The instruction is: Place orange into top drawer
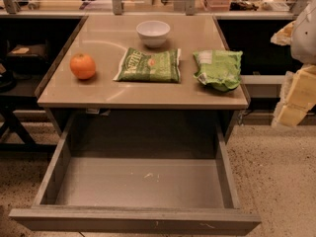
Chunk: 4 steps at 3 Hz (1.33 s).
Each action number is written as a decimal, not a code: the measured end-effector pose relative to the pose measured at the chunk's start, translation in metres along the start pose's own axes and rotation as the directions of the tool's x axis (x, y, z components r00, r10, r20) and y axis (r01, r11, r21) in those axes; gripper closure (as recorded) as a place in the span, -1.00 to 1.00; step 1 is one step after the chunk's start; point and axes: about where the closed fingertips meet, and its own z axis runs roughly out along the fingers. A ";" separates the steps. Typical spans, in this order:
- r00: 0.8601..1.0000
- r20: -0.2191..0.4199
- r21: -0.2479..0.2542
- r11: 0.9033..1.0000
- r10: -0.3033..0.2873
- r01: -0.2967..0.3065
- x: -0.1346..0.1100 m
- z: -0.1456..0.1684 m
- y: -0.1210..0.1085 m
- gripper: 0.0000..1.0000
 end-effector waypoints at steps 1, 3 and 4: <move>1.000 0.005 0.005 1.000 0.000 0.000 -0.002 -0.001 0.000 -1.00; 0.979 0.196 -0.128 0.989 -0.048 0.074 -0.063 0.020 0.014 -1.00; 0.976 0.214 -0.134 0.988 -0.046 0.076 -0.068 0.019 0.016 -1.00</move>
Offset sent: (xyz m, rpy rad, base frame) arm 0.0123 0.0778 -0.0066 0.2452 0.0791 0.1505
